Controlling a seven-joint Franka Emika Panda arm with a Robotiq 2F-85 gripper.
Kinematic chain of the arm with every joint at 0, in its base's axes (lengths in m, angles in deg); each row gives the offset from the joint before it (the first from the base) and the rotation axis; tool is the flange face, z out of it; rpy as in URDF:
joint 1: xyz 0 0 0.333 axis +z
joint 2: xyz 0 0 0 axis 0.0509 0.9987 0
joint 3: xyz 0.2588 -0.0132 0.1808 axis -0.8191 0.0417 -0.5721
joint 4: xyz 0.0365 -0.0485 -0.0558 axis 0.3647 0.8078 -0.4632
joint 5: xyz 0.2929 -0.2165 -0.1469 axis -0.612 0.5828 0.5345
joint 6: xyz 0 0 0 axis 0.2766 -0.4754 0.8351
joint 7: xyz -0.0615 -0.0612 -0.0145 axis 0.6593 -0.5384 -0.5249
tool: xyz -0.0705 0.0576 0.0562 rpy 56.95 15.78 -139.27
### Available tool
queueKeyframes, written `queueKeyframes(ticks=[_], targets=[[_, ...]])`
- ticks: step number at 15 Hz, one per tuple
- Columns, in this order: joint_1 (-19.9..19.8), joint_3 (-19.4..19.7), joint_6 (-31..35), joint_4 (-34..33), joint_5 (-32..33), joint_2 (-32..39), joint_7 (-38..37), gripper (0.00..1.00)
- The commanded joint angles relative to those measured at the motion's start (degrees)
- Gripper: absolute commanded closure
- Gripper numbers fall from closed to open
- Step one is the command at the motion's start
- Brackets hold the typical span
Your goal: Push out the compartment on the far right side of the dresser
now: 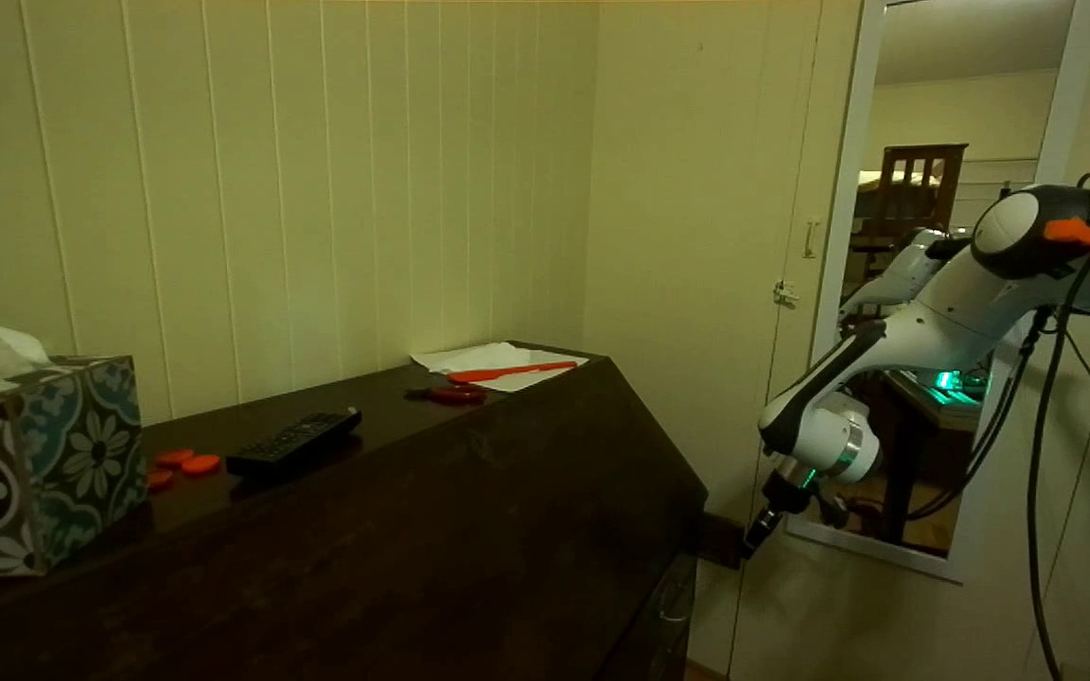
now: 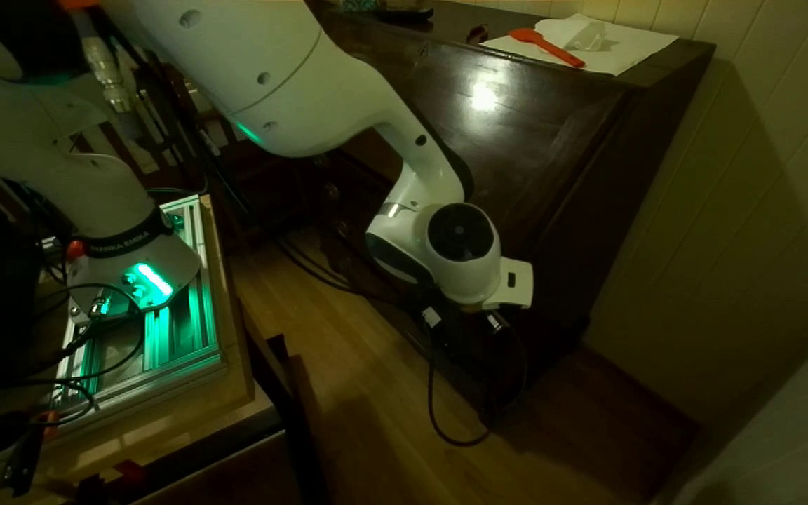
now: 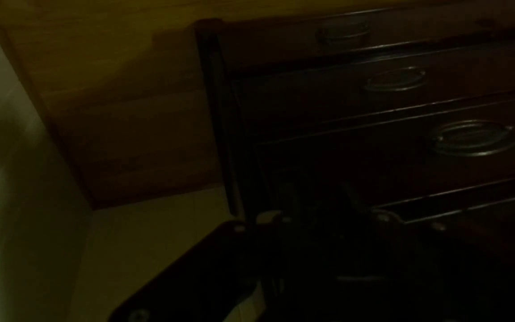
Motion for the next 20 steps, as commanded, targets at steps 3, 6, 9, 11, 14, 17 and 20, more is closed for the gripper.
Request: queueKeyframes(ticks=[3,6,9,11,14,17,20], targets=[[-1.08,1.36,1.1,5.1,1.05,-4.03,-0.74,0.93],[-0.48,2.08,1.61,5.99,1.19,-4.8,-1.3,0.93],[0.38,2.6,0.3,8.3,0.99,-7.38,-3.1,0.4],[1.64,3.13,-0.01,10.74,0.8,-10.05,-5.01,0.27],[4.1,3.83,0.16,13.66,0.97,-13.96,-7.78,0.07],[9.51,7.0,1.14,15.26,2.55,-18.05,-10.87,0.0],[19.57,16.57,0.63,15.01,8.18,-20.92,-16.62,0.0]])
